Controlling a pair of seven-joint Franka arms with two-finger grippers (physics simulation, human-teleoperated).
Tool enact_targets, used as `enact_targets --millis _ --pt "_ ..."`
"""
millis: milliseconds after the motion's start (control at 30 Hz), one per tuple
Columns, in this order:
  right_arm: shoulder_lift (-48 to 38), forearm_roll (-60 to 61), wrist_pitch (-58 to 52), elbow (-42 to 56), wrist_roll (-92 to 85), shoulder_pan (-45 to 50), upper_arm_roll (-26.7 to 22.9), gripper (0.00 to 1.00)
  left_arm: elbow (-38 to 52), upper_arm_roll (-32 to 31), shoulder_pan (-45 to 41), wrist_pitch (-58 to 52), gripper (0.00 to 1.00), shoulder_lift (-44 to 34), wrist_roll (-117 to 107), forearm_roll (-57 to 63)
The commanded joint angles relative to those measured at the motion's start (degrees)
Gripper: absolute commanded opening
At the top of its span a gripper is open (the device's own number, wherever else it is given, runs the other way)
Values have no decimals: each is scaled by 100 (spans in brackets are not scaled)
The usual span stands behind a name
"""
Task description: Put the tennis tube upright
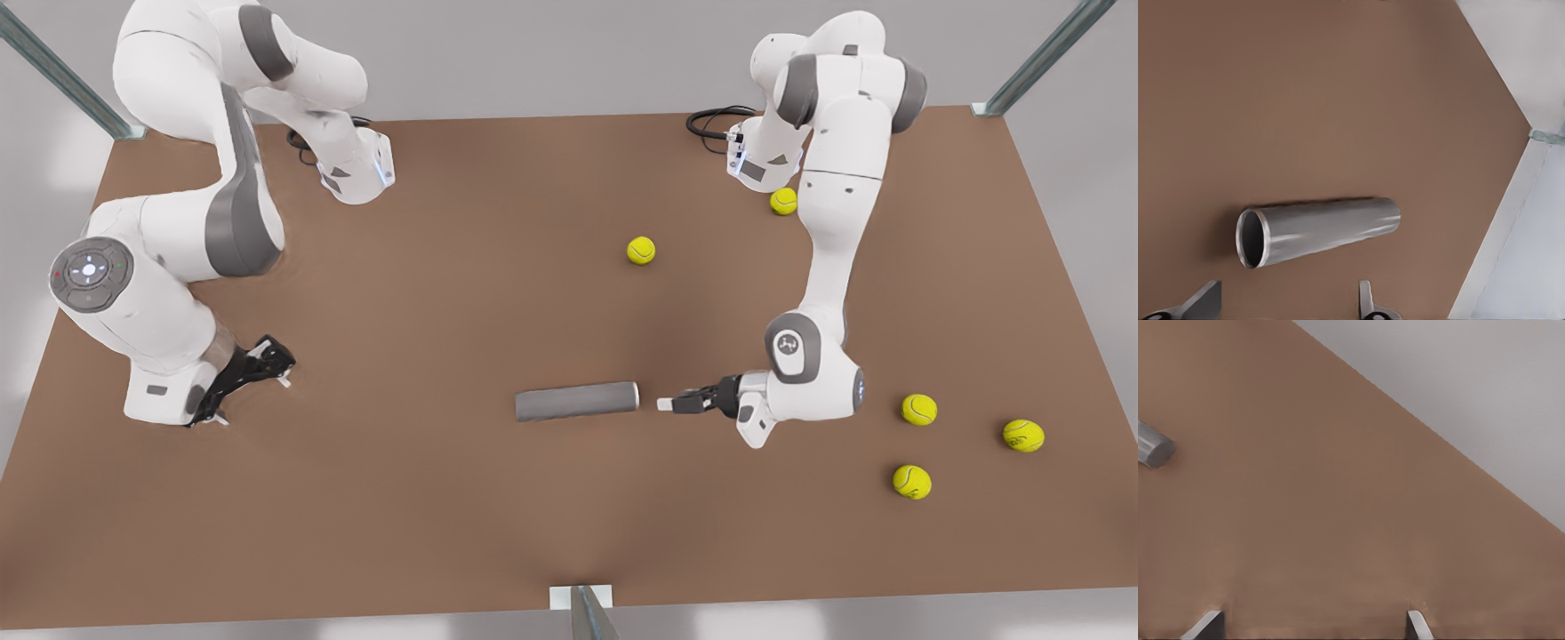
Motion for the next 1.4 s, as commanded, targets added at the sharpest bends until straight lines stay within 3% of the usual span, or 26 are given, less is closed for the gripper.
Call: enact_targets --millis 0,167,533,733,1367 --pt "-1121 552 566 -1804 3076 -485 -3 100 -113 -1 -1 207 100 79 1646 -714" --pt "-964 552 584 -1602 3049 -485 -12 100 -1027 -9 -344 743 100 -158 2526 -1805" --pt "-770 525 759 -1374 3111 -476 14 100 -1053 -9 -440 910 100 325 3642 -2798" --pt "-761 525 759 -1365 3111 -476 32 100 -1510 -89 -493 918 100 167 4046 -3167" --pt "-761 552 751 -1374 3111 -476 41 100 -1352 -115 -1003 1279 100 352 4266 -4635"
